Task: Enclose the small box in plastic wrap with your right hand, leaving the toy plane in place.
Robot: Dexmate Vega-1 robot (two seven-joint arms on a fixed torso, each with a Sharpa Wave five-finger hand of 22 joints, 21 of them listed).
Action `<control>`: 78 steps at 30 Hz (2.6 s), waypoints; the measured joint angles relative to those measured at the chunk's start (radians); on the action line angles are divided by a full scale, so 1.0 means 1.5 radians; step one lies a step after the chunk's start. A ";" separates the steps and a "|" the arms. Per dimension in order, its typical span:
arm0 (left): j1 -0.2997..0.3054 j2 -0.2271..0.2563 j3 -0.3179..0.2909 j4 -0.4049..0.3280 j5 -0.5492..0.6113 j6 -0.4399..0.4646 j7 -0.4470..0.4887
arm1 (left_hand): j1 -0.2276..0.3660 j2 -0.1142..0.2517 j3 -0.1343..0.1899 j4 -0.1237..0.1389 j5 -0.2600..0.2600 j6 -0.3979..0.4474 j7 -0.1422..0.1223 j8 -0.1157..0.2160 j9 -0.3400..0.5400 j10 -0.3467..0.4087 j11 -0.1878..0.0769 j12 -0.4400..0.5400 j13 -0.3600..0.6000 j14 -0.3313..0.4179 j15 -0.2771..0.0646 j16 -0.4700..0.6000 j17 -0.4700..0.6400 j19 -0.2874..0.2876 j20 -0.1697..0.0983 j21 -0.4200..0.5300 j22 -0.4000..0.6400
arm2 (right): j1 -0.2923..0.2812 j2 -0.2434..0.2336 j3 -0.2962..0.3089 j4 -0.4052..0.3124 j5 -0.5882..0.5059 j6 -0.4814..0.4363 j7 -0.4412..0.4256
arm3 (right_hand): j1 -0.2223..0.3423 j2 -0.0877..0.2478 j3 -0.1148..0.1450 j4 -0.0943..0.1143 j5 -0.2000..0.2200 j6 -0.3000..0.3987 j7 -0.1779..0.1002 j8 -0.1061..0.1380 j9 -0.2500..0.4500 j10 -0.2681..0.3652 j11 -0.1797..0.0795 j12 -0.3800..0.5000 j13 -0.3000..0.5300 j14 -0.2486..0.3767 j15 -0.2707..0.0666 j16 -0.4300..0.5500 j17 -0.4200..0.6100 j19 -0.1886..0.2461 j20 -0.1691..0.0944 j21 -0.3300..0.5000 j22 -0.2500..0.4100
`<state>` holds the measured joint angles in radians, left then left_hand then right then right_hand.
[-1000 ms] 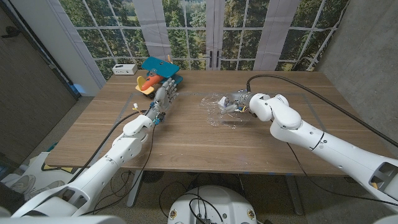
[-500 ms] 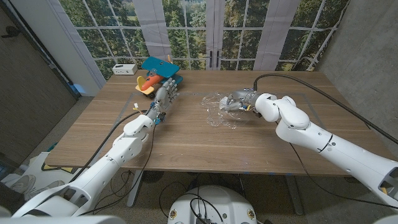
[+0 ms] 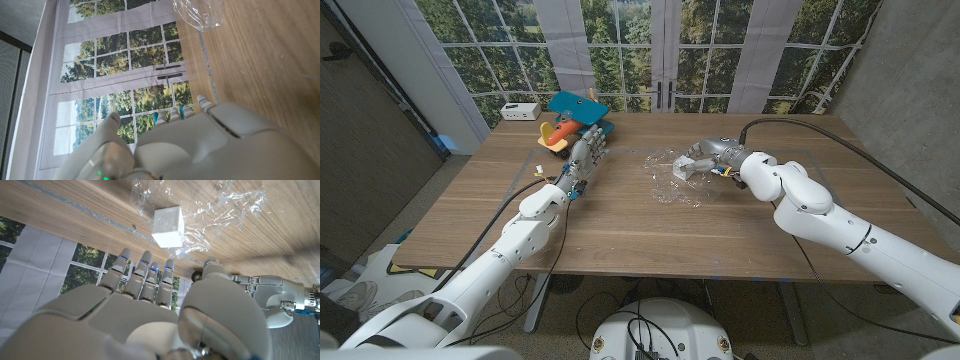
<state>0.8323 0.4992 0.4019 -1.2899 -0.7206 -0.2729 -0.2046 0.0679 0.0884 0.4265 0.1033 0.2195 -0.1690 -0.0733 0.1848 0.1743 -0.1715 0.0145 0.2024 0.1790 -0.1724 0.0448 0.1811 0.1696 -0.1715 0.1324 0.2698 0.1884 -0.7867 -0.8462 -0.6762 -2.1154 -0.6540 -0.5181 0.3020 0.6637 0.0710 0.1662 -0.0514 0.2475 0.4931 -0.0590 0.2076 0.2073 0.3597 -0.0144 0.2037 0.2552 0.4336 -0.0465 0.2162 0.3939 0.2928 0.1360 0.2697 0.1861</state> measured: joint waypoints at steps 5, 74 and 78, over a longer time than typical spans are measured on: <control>0.000 -0.001 0.000 0.000 -0.001 -0.002 -0.002 | 0.000 0.000 0.000 0.000 0.000 0.000 0.000 0.000 0.000 0.000 0.000 0.000 0.000 0.000 0.000 0.000 0.000 0.000 0.000 0.000 0.000 | -0.014 -0.011 0.001 -0.021 0.002 0.004 -0.019 | 0.020 0.005 0.008 -0.016 -0.001 0.021 -0.001 0.010 0.000 0.031 0.002 0.012 0.000 0.011 0.000 0.010 -0.003 0.008 -0.003 0.000 0.000; 0.047 0.035 -0.020 -0.057 -0.015 0.003 0.009 | 0.000 0.000 0.000 0.000 0.000 0.000 0.000 0.000 0.000 0.000 0.000 0.000 0.000 0.000 0.000 0.000 0.000 0.000 0.000 -0.005 0.000 | -0.063 0.123 -0.099 0.049 -0.330 0.049 -0.007 | 0.057 0.004 -0.005 -0.052 -0.005 0.135 0.004 0.044 0.003 0.114 -0.024 0.064 0.030 0.072 -0.005 0.066 0.049 0.043 -0.031 -0.004 0.002; 0.045 0.034 -0.020 -0.056 -0.015 0.004 0.010 | 0.000 0.000 0.000 0.000 0.000 0.000 0.000 0.000 0.000 0.000 0.000 0.000 0.000 0.000 0.000 0.000 0.000 0.000 0.000 -0.008 0.000 | -0.061 0.125 -0.103 0.057 -0.327 0.051 -0.007 | 0.064 -0.002 -0.005 -0.052 -0.005 0.135 0.004 0.044 0.003 0.117 -0.022 0.065 0.030 0.072 -0.004 0.066 0.049 0.043 -0.031 -0.004 0.002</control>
<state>0.9000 0.5508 0.3722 -1.3733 -0.7435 -0.2668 -0.1893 0.0679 0.0884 0.4264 0.1033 0.2195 -0.1692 -0.0731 0.1848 0.1743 -0.1715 0.0143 0.2023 0.1790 -0.1724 0.0446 0.1811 0.1696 -0.1716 0.1322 0.2583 0.1883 -0.8777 -0.6583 -0.8301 -2.0292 -1.1450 -0.4409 0.2914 0.7592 0.0681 0.1580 -0.1301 0.2398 0.6950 -0.0537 0.2741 0.2117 0.5347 -0.0468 0.3005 0.2997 0.5418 -0.0532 0.3145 0.4680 0.3576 0.0894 0.2632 0.1884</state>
